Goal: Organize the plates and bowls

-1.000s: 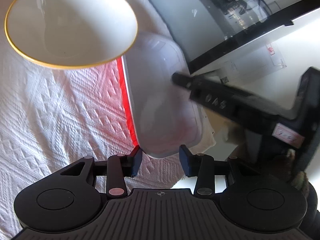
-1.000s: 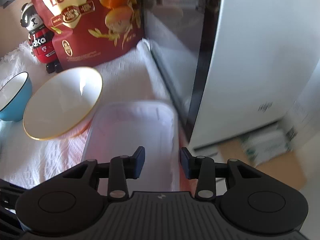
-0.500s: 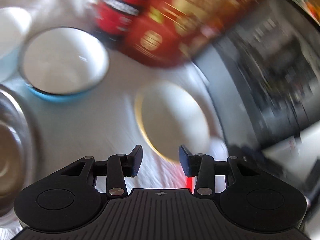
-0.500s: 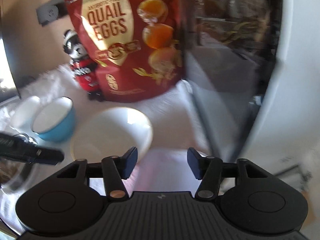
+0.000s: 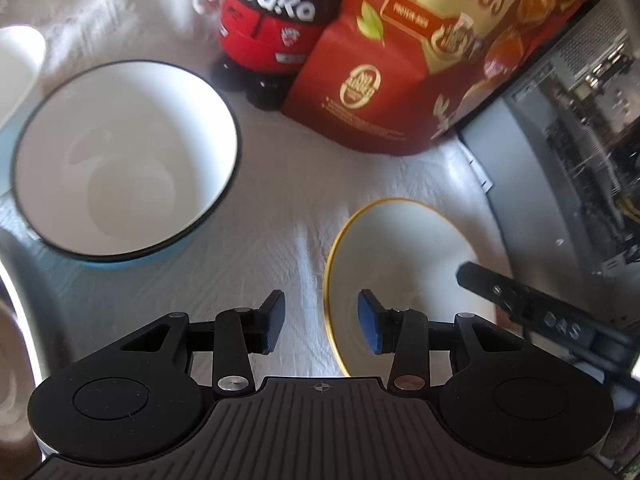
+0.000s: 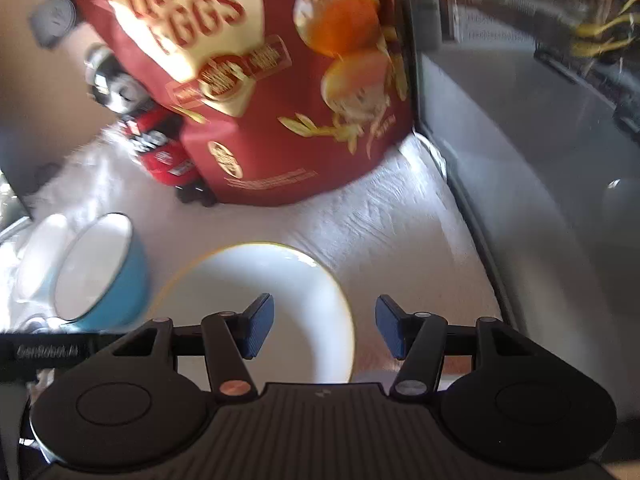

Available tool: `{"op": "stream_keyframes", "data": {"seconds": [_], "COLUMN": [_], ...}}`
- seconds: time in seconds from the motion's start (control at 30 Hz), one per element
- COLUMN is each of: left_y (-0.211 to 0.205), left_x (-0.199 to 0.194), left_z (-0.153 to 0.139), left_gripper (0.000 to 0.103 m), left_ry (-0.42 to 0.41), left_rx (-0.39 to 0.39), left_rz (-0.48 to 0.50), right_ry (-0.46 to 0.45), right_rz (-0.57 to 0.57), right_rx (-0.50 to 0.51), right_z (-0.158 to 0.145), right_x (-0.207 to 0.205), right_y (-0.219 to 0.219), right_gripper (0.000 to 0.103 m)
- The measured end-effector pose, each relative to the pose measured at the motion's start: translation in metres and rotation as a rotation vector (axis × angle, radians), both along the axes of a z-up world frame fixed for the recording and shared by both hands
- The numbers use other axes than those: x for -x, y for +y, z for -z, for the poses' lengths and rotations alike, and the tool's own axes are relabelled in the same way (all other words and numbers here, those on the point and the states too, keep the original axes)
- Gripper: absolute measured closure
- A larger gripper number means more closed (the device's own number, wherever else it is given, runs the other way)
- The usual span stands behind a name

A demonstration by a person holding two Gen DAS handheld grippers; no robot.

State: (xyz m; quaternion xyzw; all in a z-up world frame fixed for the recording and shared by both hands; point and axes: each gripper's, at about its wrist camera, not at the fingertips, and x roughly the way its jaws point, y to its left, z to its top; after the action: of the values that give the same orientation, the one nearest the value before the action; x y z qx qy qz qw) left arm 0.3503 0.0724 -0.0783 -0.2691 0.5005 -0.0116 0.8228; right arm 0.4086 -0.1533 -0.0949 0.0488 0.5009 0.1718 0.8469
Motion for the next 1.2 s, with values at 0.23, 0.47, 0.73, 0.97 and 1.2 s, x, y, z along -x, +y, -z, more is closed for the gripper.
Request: {"op": "stream_keyframes", "data": {"seconds": [0.23,0.47,0.73,0.97,1.2], "left_y": [-0.003,-0.001,0.013,0.041,0.057], "left_x": [-0.013,-0.019,0.013,0.057,0.082], "left_z": [0.013,0.022,0.012,0.003,0.006], "left_gripper": [0.078,0.079,0.075,0.075,0.074], "left_ry": [0.018,0.066,0.113,0.130,0.156], "left_rx": [0.067,0.090,0.069,0.039,0.064], "left_rz": [0.019,0.051,0.035,0.000,-0.036], "right_ry": [0.129,0.145,0.189,0.240,0.258], "right_rz": [0.002,-0.019,-0.075,-0.175,-0.241], "right_rx": [-0.048,-0.012,-0.064,-0.117,-0.122], "right_z": [0.031,0.034,0.026,0.023,0.017], "right_x": [-0.024,-0.019,-0.003,0.029,0.055], "right_y": [0.007,0.016,0.031,0.059,0.076], "right_gripper": [0.060,0.062,0.061,0.061,0.060]}}
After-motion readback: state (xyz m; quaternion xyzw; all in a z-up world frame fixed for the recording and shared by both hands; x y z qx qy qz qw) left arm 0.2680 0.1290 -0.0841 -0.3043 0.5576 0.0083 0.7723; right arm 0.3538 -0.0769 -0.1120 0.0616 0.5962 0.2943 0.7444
